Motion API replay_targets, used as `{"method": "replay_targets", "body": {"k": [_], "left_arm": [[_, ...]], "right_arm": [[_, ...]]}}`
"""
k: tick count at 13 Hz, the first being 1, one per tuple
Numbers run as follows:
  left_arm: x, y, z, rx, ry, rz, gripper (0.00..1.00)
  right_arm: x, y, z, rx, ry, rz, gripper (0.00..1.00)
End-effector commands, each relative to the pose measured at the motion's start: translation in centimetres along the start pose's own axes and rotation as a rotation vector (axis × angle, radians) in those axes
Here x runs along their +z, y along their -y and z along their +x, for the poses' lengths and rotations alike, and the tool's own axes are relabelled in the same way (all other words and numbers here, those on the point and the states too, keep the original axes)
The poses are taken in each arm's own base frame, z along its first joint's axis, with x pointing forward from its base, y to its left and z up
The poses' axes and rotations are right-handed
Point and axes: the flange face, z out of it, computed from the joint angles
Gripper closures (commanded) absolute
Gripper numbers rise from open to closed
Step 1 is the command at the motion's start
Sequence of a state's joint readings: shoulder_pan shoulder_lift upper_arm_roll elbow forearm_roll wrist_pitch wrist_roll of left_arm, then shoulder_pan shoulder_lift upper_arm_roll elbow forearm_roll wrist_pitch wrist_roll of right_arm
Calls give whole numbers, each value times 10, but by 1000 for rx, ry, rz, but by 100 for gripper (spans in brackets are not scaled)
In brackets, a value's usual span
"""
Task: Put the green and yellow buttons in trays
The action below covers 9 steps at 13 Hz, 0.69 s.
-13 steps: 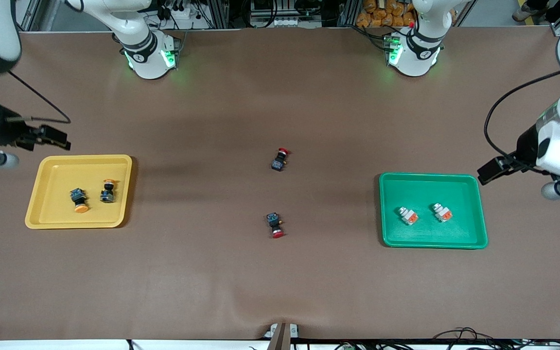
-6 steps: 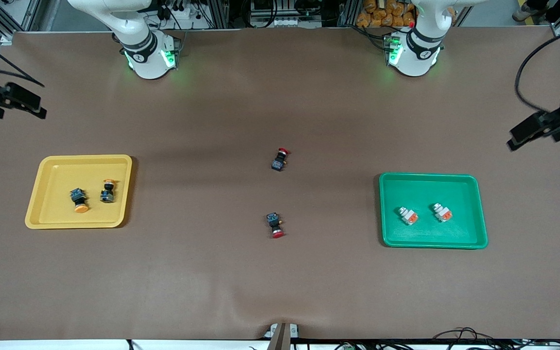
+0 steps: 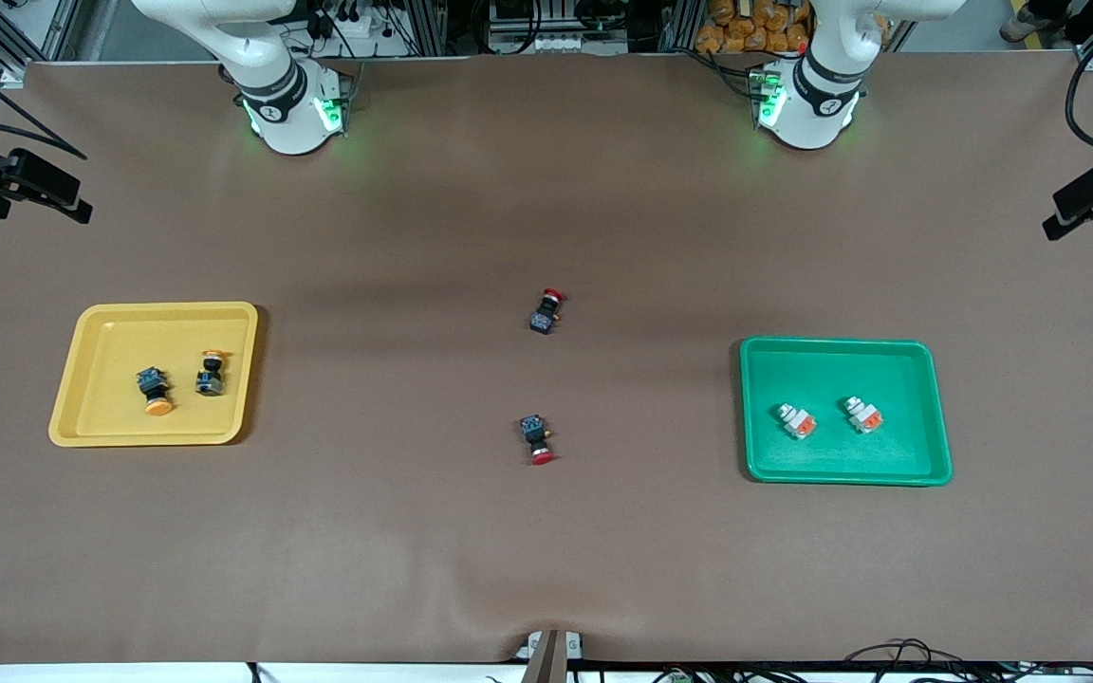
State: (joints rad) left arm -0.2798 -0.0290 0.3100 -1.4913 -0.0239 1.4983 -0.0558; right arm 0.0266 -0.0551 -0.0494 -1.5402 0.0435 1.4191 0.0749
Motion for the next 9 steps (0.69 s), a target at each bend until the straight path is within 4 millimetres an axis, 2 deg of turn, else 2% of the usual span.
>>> {"method": "replay_targets", "body": {"k": [1,4,9], "left_arm": [[9,-21,-13,32,29,-16,0],[11,-45,-21,66,43,-2,0],[9,-48,-21,74,44,-8,0]], "right_arm": [[2,2,2,7,-13,16,0],[4,2,4,5,-13,16,0],[12,3,4,6,4,13,0]]}}
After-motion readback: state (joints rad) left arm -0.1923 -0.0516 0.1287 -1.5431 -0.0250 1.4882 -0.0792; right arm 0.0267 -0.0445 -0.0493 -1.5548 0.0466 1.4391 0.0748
